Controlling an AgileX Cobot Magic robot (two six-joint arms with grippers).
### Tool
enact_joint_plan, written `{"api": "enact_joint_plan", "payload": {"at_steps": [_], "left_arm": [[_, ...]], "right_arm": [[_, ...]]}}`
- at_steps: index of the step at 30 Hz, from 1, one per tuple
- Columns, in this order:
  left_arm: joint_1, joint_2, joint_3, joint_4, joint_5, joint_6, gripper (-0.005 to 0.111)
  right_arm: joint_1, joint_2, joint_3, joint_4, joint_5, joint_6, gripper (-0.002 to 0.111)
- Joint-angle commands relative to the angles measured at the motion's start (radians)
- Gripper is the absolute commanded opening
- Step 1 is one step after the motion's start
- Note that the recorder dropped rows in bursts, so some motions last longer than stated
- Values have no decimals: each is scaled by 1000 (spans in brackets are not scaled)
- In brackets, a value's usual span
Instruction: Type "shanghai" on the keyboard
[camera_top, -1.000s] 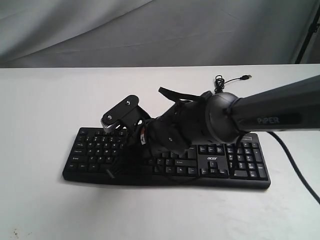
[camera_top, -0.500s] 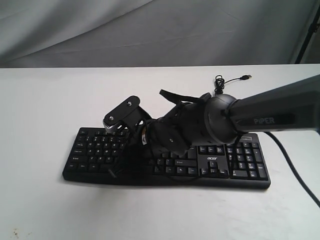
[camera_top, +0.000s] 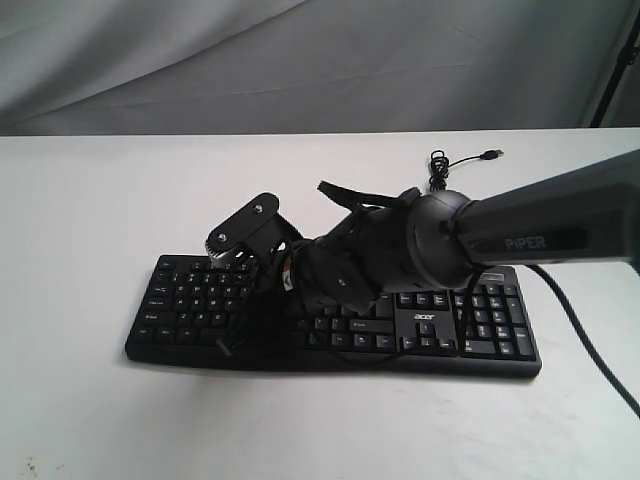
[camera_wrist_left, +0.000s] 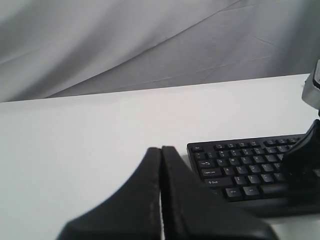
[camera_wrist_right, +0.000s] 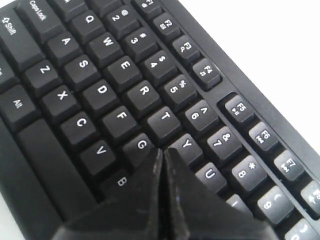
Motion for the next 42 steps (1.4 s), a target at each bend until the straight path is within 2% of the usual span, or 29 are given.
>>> {"api": "enact_joint_plan", "payload": {"at_steps": [1,9,15,42], "left_arm": [[-4,-3,4,1,-5,-3,0],[-4,-3,4,1,-5,-3,0],[-4,-3,4,1,-5,-3,0],[-4,-3,4,1,-5,-3,0]], "right_arm": [[0,-30,-1,1,10,-9,0],[88,9,-210,-7,107,-17,0],[102,102,-317,-3,132,-19,0],[121,144,-330,0,62,-19,0]]}}
